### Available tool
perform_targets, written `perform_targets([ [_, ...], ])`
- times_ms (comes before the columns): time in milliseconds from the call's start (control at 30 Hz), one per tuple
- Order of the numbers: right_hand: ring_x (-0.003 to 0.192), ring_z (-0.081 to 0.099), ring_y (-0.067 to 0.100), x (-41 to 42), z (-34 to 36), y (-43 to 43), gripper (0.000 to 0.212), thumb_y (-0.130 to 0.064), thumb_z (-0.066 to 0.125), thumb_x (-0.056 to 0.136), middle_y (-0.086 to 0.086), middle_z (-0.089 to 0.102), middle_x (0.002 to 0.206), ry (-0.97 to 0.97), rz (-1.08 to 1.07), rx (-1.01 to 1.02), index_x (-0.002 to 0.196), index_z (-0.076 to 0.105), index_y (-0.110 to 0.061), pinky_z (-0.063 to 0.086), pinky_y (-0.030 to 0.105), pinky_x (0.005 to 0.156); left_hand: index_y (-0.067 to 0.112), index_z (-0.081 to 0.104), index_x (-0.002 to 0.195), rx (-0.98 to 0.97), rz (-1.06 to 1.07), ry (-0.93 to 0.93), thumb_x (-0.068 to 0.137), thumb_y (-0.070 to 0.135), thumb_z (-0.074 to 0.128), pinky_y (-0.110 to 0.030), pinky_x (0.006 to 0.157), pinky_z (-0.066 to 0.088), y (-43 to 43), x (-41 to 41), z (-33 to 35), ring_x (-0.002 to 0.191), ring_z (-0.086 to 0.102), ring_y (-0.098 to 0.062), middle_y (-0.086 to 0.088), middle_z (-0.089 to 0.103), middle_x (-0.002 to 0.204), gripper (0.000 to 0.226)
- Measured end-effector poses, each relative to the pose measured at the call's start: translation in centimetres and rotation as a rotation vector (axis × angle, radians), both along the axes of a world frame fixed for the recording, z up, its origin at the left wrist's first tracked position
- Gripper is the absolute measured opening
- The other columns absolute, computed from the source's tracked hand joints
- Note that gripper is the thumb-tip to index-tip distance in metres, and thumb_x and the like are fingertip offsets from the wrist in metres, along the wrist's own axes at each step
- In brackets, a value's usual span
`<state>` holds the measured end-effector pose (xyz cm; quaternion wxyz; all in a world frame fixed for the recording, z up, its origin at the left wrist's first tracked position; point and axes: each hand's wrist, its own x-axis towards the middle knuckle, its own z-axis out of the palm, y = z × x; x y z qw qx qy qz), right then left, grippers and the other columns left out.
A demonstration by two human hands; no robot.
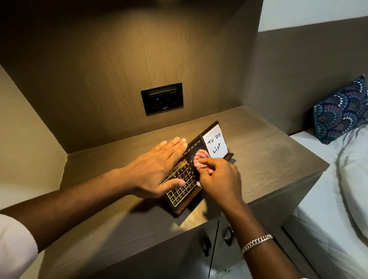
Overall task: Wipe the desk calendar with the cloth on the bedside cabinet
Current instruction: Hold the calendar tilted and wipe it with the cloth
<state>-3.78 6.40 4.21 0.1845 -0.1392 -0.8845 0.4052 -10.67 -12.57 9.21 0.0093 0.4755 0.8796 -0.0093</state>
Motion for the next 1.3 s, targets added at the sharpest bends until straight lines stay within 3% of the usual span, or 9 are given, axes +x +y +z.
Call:
perform_targets([
  [100,0.099,0.06,0.02,0.1,-0.6,0.5,0.027,-0.026,0.058,0.087,0.003,0.069,0.113,-0.07,-0.031,0.114,0.11,0.07,-0.026,0.042,0.029,0.073,0.012,-0.011,0.153,0.001,-0.003,0.015,0.084,0.077,0.016,-0.028,0.116,-0.015,0.2,0.0,-0.1,0.148,-0.018,-0.015,-0.009,-0.011,0.163,0.099],
  [267,0.094,0.058,0.012,0.8,-0.5,-1.5,0.025,-0.022,0.058,0.088,-0.001,0.066,0.109,0.145,0.104,0.042,0.109,0.07,-0.024,0.047,0.028,0.075,0.012,-0.011,0.153,0.002,0.002,0.001,0.084,0.078,0.016,-0.028,0.117,-0.014,0.3,0.0,0.0,0.149,-0.017,-0.015,-0.009,-0.011,0.163,0.1],
  [433,0.099,0.056,0.017,0.9,-1.4,0.0,0.03,-0.02,0.053,0.088,0.001,0.062,0.113,0.016,0.075,0.251,0.116,0.064,-0.022,0.045,0.031,0.079,0.012,-0.011,0.153,-0.006,-0.002,0.001,0.083,0.078,0.015,-0.028,0.117,-0.014,0.4,0.1,0.1,0.148,-0.018,-0.015,-0.009,-0.012,0.163,0.099],
  [600,0.097,0.056,0.016,1.0,-1.1,-1.3,0.03,-0.018,0.053,0.09,0.002,0.061,0.112,0.136,0.141,0.234,0.119,0.06,-0.023,0.044,0.026,0.075,0.011,-0.01,0.153,-0.003,0.0,-0.005,0.083,0.078,0.013,-0.031,0.12,-0.01,0.7,0.2,0.1,0.149,-0.017,-0.016,-0.01,-0.011,0.163,0.099],
  [700,0.097,0.054,0.016,2.1,-2.1,-0.6,0.028,-0.017,0.055,0.087,0.0,0.061,0.114,0.085,0.16,0.33,0.114,0.062,-0.023,0.04,0.025,0.074,0.011,-0.01,0.153,-0.004,0.002,-0.008,0.085,0.076,0.016,-0.031,0.119,-0.01,0.7,0.1,0.1,0.149,-0.017,-0.016,-0.01,-0.01,0.163,0.098],
  [833,0.103,0.053,0.019,0.4,-1.1,0.8,0.03,-0.021,0.051,0.092,0.002,0.06,0.117,-0.013,0.064,0.39,0.12,0.061,-0.022,0.042,0.031,0.079,0.01,-0.008,0.153,-0.004,-0.011,-0.001,0.085,0.075,0.018,-0.03,0.119,-0.011,1.2,0.0,0.3,0.149,-0.016,-0.017,-0.011,-0.009,0.163,0.097],
  [1000,0.1,0.057,0.024,1.8,-1.6,0.2,0.03,-0.014,0.061,0.083,0.003,0.063,0.119,0.118,0.195,0.421,0.113,0.066,-0.02,0.051,0.037,0.076,0.009,-0.008,0.153,0.003,-0.012,0.006,0.087,0.074,0.019,-0.033,0.121,-0.007,1.2,0.0,0.2,0.149,-0.015,-0.017,-0.011,-0.008,0.163,0.096],
  [1133,0.107,0.055,0.025,2.0,-2.6,1.5,0.033,-0.025,0.068,0.08,0.003,0.059,0.128,-0.054,0.176,0.661,0.113,0.067,-0.021,0.05,0.041,0.083,0.01,-0.009,0.153,-0.006,0.001,-0.002,0.087,0.072,0.021,-0.034,0.121,-0.008,1.4,0.0,0.2,0.149,-0.015,-0.018,-0.011,-0.01,0.163,0.096],
  [1300,0.108,0.052,0.027,-1.3,0.1,4.0,0.034,-0.035,0.064,0.083,0.007,0.06,0.12,-0.23,0.179,0.881,0.115,0.065,-0.021,0.048,0.043,0.084,0.01,-0.011,0.153,-0.025,0.015,-0.003,0.087,0.073,0.021,-0.034,0.121,-0.008,1.6,0.1,0.3,0.149,-0.017,-0.018,-0.011,-0.012,0.162,0.096],
])
